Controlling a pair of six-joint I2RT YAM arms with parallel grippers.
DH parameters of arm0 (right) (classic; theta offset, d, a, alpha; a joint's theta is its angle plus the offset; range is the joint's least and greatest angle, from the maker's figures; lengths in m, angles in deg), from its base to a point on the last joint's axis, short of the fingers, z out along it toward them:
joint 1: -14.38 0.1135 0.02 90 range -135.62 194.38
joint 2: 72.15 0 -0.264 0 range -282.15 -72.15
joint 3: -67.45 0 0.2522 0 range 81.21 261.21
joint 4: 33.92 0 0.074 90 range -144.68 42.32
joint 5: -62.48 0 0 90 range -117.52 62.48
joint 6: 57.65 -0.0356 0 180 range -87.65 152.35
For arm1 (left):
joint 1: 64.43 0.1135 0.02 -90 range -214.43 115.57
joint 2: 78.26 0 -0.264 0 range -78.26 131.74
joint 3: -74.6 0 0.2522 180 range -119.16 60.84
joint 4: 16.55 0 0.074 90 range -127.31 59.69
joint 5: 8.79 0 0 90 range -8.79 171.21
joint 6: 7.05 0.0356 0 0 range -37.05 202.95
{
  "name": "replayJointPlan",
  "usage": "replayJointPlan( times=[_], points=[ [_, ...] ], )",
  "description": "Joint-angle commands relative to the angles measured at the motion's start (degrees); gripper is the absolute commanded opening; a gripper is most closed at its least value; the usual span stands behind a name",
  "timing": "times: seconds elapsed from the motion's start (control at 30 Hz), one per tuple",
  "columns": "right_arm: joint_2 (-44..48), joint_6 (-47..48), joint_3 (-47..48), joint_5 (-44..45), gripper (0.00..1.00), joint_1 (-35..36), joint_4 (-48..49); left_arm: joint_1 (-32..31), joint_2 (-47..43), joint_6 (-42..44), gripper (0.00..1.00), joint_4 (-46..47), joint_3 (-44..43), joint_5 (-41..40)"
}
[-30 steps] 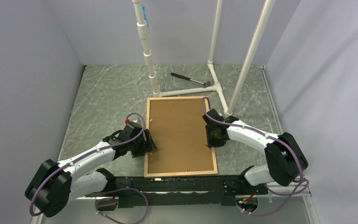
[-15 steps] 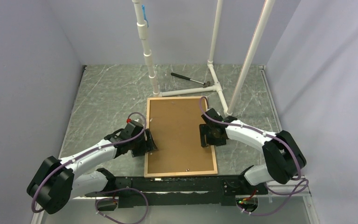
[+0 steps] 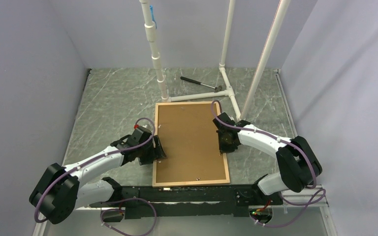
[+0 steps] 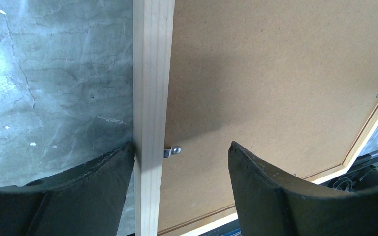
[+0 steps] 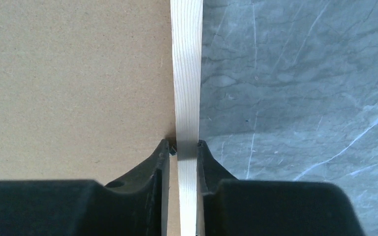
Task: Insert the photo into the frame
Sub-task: Install the photo frame at the center of the board.
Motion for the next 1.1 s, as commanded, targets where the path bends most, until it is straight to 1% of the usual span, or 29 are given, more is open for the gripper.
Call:
replayJointPlan(
  times=[0.0, 0.07, 0.1, 0.3, 0.4, 0.43, 0.5, 0.53, 0.57, 0.6, 0.63, 0.67, 0.73, 0.9, 1.07],
  points=[
    [-2.1, 0.0, -0.5, 1.6, 0.11, 0.8, 3.5, 0.0, 2.6, 1.5, 0.75, 0.0, 0.9, -1.2],
    [-2.0, -0.2, -0.5, 1.6, 0.02, 0.9, 3.5, 0.0, 2.6, 1.4, 0.75, 0.0, 1.0, -1.3],
    [-2.0, -0.2, -0.5, 1.5, 0.0, 0.9, 3.6, 0.0, 2.5, 1.2, 0.75, 0.2, 1.2, -1.3],
    [0.2, -0.4, -1.0, -0.3, 0.0, 0.7, 4.7, 0.0, 0.5, 1.0, 0.75, -2.0, 1.2, -3.7],
    [1.9, -0.6, -1.5, -3.4, 0.0, -0.5, 6.0, 0.0, -0.7, 1.4, 0.76, -3.9, 0.5, -5.1],
    [2.6, -0.7, -1.8, -4.3, 0.12, -1.2, 6.5, 0.0, -1.0, 1.5, 0.76, -4.3, 0.3, -5.2],
    [4.4, -0.7, -2.4, -6.6, 0.41, -2.5, 7.9, 0.0, -1.5, 1.7, 0.76, -4.8, -0.2, -5.2],
    [5.0, -0.6, -2.7, -7.9, 0.52, -3.2, 8.4, 0.1, -1.5, 1.8, 0.77, -5.1, -0.4, -5.2],
    [5.5, -0.6, -2.9, -9.4, 0.62, -4.2, 8.9, 0.2, -1.4, 1.9, 0.76, -5.2, -0.7, -5.2],
    [5.6, -0.5, -2.9, -10.6, 0.69, -5.0, 9.1, 0.3, -1.4, 2.1, 0.77, -5.2, -1.0, -5.2],
    [5.4, -0.2, -3.1, -11.8, 0.74, -5.9, 9.4, 0.6, -1.1, 2.3, 0.77, -5.1, -1.2, -5.2],
    [5.2, -0.1, -3.2, -13.3, 0.77, -6.6, 9.7, 0.7, -0.9, 2.5, 0.77, -4.8, -1.3, -5.2],
    [4.2, 0.4, -3.3, -15.3, 0.78, -7.3, 10.3, 1.1, -0.2, 2.9, 0.76, -4.0, -1.5, -4.4],
    [3.7, 0.4, -3.5, -20.6, 0.79, -7.3, 10.9, 1.1, 0.3, 4.0, 0.73, -2.2, -2.3, -0.3],
    [6.4, -0.2, -3.7, -26.2, 0.79, -7.1, 10.3, 0.9, -2.0, 4.5, 0.7, -2.8, -3.2, 2.8]
  ],
)
